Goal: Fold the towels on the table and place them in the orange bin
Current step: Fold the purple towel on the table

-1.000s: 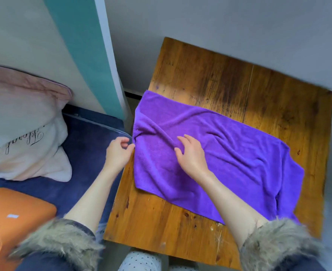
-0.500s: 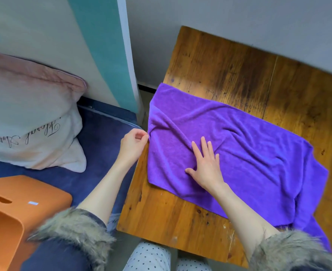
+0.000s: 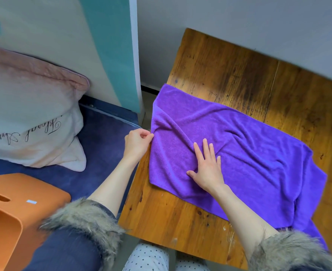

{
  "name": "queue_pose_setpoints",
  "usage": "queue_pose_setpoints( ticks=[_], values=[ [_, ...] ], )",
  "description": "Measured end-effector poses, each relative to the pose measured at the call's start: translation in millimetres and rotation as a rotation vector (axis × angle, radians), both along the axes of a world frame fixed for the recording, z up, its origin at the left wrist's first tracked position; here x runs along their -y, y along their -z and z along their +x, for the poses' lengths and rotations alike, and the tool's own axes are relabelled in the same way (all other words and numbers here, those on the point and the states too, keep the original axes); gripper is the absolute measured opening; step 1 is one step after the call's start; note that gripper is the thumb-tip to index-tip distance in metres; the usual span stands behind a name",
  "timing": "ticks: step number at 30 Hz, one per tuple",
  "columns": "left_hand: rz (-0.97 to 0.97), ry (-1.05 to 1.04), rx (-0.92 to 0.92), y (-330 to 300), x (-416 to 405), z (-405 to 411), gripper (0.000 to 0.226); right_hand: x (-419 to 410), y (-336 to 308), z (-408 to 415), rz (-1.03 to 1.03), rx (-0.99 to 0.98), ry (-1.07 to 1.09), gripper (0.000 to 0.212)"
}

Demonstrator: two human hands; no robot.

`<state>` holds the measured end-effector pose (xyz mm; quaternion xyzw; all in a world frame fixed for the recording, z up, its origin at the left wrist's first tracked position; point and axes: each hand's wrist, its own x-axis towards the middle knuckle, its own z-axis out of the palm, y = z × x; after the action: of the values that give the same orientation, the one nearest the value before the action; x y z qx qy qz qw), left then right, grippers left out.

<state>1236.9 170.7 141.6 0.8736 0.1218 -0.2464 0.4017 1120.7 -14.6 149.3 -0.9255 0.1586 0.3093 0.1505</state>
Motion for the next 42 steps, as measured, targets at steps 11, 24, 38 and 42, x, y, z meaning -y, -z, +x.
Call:
queue_pose_setpoints(
  ticks=[11,24,38,42],
  values=[
    [-0.242,0.052,-0.088,-2.8,-31.7,2.0,0.012,0.8,0.3,-0.4,0.004,-0.003,0.0,0.096],
    [0.017,0.24,-0.178,11.6,-79.3,-46.6,0.022,-2.5,-1.3,-4.9,-0.017,0.027,-0.008,0.092],
    [0.321,0.602,0.251,4.1,-5.3,-95.0,0.059,28.9,-2.2,-64.9,-0.109,0.12,0.133,0.077],
    [0.418,0.975,0.284,7.5,45.0,-110.4,0.091,66.9,1.4,-86.1,-0.163,-0.003,0.176,0.096]
  ],
)
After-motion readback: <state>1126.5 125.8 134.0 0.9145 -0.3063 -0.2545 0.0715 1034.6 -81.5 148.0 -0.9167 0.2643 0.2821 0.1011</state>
